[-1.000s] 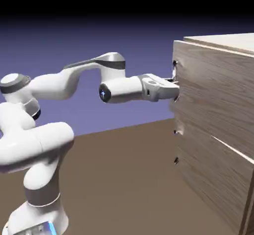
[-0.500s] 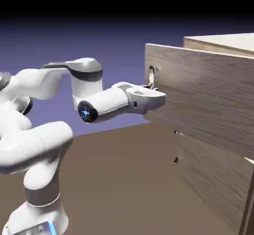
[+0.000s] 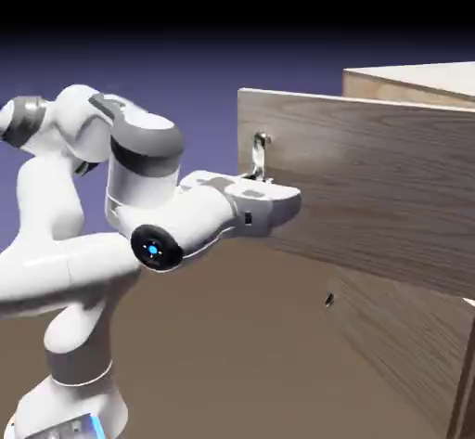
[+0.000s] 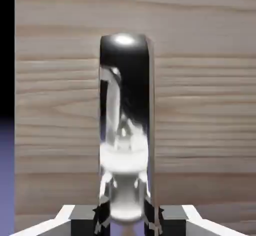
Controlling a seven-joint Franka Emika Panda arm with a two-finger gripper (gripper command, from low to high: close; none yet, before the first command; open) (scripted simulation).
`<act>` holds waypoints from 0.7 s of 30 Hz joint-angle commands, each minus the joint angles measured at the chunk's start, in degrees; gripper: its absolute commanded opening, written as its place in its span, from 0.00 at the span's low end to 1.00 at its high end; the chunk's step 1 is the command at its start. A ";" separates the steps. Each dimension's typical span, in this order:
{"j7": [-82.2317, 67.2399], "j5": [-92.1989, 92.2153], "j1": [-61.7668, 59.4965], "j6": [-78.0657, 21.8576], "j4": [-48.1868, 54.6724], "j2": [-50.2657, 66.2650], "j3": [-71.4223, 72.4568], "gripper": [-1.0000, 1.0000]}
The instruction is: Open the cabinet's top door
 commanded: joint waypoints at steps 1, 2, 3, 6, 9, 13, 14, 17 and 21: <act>-1.81 -2.42 -1.46 -1.54 1.05 -2.08 -0.50 0.00; -3.61 -4.83 -2.80 -2.96 2.16 -4.16 -0.91 0.00; -5.40 -7.19 -4.03 -4.20 3.32 -6.24 -1.25 0.00; -10.54 -14.01 -7.15 -7.06 7.04 -12.47 -1.87 0.00; -15.23 -20.42 -9.49 -8.86 11.07 -18.70 -2.11 0.00; -20.53 -28.32 -11.67 -10.17 16.89 -27.00 -2.11 0.00; -21.66 -30.18 -12.07 -10.37 18.43 -29.08 -2.06 0.00; -24.58 -35.49 -13.02 -10.82 23.24 -35.31 -1.85 0.00; -27.35 -41.95 -13.74 -11.29 30.15 -43.62 -1.42 0.00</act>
